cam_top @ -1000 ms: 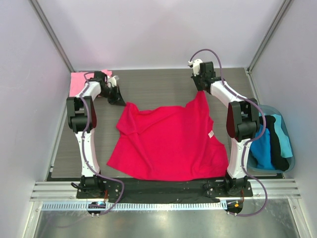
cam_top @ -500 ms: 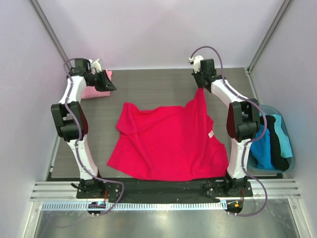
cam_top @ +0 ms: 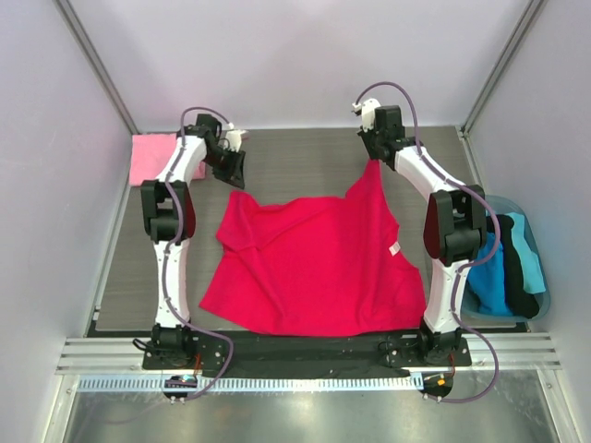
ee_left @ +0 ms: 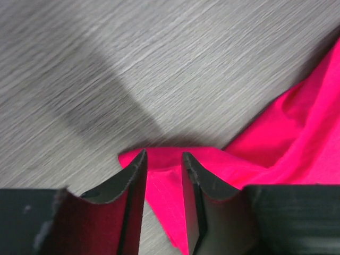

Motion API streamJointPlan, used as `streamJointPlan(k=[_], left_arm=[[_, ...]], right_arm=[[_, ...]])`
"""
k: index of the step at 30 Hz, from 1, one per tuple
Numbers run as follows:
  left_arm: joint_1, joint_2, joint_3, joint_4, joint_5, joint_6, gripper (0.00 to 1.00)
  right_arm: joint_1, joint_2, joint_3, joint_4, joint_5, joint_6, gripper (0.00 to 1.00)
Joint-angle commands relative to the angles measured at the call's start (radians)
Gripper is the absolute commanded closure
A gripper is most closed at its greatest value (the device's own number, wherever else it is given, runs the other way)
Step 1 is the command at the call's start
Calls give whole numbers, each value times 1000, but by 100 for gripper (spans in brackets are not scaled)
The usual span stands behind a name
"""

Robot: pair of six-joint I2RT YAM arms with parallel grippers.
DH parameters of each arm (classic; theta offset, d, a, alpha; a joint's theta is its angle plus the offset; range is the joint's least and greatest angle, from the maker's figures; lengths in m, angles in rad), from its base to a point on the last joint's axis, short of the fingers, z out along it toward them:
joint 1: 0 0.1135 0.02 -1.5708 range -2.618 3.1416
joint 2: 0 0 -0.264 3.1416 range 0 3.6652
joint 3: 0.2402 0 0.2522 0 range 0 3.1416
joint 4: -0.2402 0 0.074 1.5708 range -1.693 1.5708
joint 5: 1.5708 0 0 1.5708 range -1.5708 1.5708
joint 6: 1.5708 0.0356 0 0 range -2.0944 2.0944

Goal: Fold and stack the t-shirts
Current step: Flatten the tshirt out

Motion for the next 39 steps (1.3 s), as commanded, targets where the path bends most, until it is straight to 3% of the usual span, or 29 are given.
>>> streamJointPlan(k=[1,11,21,39], left_arm=[[14,24,98,-140,-56,77,66],[9,-64,-22,-103,-79,89,57],[9,-12,9,-96,-74,63,55],[9,54,75,-112,-64,38,61]], right_arm=[[-6,-81,-1,53,7,-9,99],[-11,-57,0,53,-7,11,99],[-9,-43,14,49,-10,13,99],[-9,-45,-6,49,-7,4,99]])
